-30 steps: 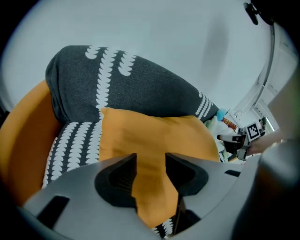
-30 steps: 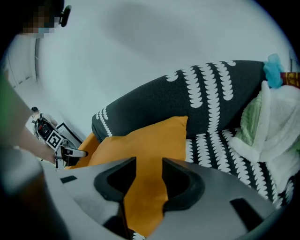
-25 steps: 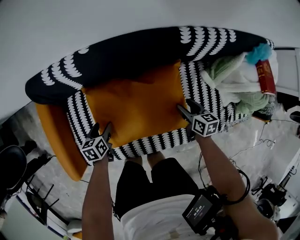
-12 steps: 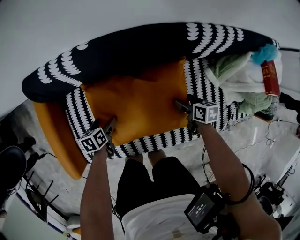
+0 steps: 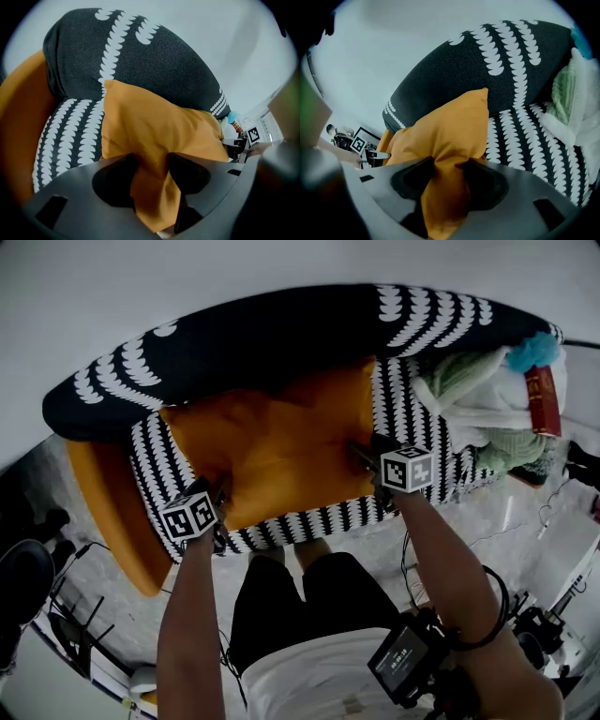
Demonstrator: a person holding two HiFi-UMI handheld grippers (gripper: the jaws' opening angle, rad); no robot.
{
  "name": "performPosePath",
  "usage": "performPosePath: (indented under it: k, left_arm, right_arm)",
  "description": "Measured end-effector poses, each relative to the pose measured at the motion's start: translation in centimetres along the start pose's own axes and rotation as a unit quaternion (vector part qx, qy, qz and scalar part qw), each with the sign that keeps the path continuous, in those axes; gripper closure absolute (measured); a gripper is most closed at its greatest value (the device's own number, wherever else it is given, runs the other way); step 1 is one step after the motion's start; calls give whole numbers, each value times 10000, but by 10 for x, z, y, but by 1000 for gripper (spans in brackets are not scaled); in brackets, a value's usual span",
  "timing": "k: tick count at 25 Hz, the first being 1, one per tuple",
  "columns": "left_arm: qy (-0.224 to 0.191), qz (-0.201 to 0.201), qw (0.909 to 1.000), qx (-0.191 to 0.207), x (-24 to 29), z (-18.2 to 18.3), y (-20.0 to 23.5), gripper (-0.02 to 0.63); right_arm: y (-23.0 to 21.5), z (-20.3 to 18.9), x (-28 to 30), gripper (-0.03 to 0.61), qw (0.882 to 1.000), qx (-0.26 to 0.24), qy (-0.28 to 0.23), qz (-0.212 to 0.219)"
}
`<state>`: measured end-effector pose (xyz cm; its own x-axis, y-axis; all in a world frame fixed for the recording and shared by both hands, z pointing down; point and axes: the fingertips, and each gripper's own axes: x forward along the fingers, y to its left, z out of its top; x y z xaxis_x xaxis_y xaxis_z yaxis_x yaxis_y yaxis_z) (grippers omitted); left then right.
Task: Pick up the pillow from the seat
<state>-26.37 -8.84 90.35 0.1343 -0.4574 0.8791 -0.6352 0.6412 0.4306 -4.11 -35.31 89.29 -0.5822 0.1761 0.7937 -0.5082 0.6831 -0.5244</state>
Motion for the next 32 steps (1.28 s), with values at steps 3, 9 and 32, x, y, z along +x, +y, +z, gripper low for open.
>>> performPosePath:
  k: [3, 9, 32]
  left_arm:
    - [-20, 19, 10000, 51, -5, -2, 1, 414]
    - [-136, 88, 9998, 82, -14, 3, -10, 512]
    - [-622, 0, 9965, 553, -69, -9, -48, 597]
  right_arm:
    - [5, -1, -1, 359, 10000, -77, 10, 16]
    - [7, 2, -8, 396, 9999, -112, -40, 61]
    - [25, -24, -67, 433, 9988, -30, -425, 219]
